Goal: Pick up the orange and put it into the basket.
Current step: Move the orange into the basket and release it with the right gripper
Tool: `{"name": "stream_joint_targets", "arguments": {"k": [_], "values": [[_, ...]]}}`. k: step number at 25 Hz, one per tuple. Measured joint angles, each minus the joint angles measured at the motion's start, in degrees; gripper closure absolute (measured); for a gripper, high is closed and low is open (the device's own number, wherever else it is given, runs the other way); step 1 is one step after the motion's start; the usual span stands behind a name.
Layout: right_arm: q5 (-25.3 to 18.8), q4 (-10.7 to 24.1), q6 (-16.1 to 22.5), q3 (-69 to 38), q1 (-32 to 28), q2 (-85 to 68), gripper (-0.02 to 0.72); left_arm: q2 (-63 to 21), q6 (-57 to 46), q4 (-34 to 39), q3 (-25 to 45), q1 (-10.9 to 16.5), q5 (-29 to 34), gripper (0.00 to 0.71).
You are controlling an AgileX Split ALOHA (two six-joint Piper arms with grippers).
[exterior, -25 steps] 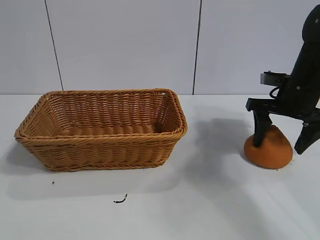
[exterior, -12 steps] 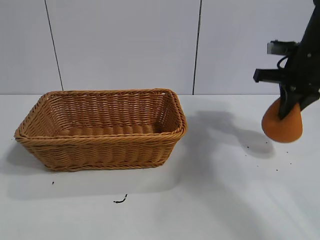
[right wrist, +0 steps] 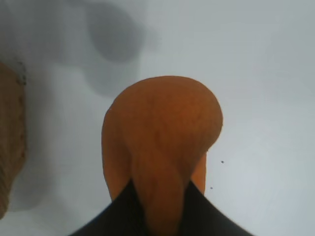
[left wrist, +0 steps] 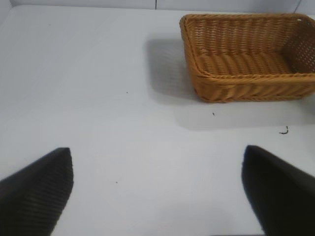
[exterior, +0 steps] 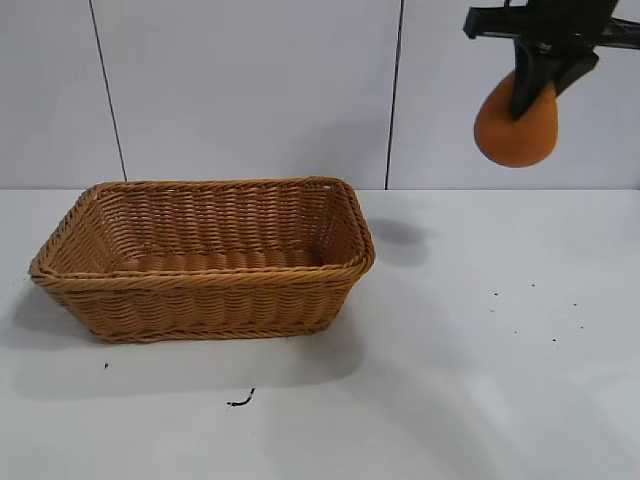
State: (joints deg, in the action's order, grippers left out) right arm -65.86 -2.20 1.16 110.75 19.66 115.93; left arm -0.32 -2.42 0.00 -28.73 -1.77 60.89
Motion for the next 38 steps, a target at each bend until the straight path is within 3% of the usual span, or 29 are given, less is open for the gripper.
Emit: {"name": "stream_joint_targets", "arguments": {"k": [10,17,21,23,25,26,28,30,32,35,38], "values": [[9.95,-2.14,1.27,0.0,12.24,7.34,0.672,0.0,0.0,0.0,0.0,0.0,0.0,0.044],[17.58,-3.72,1.27,0.0,14.9,14.98,0.672,0.0,0.0,0.0,0.0,0.0,0.0,0.044],[18.39,-5.15,1.28,0.0,15.04,16.77,0.66,0.0,0.0,0.0,0.0,0.0,0.0,0.044],[18.45,-5.17,1.28,0.0,15.04,16.77,0.583,0.0,0.0,0.0,0.0,0.0,0.0,0.044],[18.38,-5.23,1.28,0.0,15.04,16.66,0.401,0.0,0.0,0.0,0.0,0.0,0.0,0.044],[18.38,-5.23,1.28,0.0,15.04,16.66,0.401,0.0,0.0,0.0,0.0,0.0,0.0,0.044],[17.74,-5.32,0.81,0.49,15.04,16.52,0.19,0.0,0.0,0.0,0.0,0.0,0.0,0.044],[14.98,-5.32,0.17,2.44,15.04,16.4,0.073,0.0,0.0,0.0,0.0,0.0,0.0,0.044],[8.81,-3.32,0.62,7.64,15.04,16.4,0.026,0.0,0.0,0.0,0.0,0.0,0.0,0.044],[1.42,1.37,2.21,14.48,14.91,16.15,0.015,0.0,0.0,0.0,0.0,0.0,0.0,0.044],[-2.51,2.75,3.63,18.43,13.01,15.6,0.009,0.0,0.0,0.0,0.0,0.0,0.0,0.044]]}}
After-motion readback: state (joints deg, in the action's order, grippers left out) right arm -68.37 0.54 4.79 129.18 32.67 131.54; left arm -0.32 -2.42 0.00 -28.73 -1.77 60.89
